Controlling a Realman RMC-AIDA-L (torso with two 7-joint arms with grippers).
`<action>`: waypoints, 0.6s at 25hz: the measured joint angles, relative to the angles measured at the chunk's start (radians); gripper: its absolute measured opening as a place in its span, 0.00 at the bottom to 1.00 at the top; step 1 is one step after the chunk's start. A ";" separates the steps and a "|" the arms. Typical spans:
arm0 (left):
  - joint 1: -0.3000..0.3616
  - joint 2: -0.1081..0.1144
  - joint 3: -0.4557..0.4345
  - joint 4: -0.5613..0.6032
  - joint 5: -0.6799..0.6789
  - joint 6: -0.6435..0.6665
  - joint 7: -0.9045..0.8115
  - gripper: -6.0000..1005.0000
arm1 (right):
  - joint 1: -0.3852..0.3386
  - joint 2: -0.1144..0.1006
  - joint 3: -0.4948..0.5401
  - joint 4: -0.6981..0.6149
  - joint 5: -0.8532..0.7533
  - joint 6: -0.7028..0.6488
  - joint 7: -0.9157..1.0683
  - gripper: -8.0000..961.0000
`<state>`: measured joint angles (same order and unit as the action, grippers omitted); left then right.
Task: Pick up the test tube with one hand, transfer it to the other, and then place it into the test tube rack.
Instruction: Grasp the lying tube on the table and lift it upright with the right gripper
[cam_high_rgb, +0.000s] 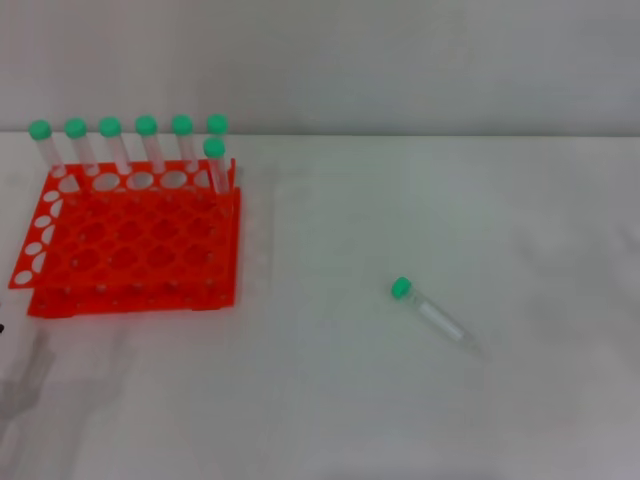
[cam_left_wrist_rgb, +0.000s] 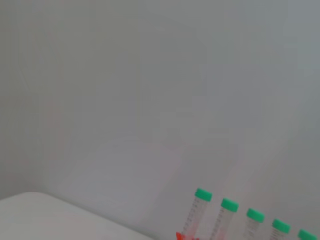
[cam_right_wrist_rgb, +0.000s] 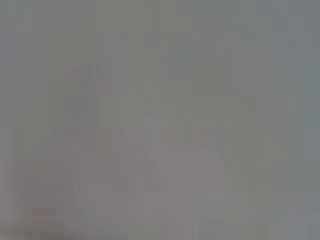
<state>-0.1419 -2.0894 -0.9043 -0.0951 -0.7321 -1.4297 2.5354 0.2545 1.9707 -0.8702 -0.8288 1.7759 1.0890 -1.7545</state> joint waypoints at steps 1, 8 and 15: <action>0.000 0.000 0.000 0.000 0.002 0.000 0.000 0.86 | 0.009 0.001 -0.003 -0.084 -0.110 0.007 0.089 0.82; -0.007 0.000 0.002 -0.015 0.039 0.001 0.000 0.86 | 0.088 0.034 -0.139 -0.578 -0.702 0.126 0.622 0.81; -0.015 0.001 0.002 -0.033 0.059 0.001 0.000 0.86 | 0.168 0.040 -0.463 -0.825 -1.074 0.271 1.063 0.79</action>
<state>-0.1567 -2.0884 -0.9019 -0.1284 -0.6734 -1.4291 2.5354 0.4222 2.0108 -1.3333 -1.6536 0.7023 1.3597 -0.6913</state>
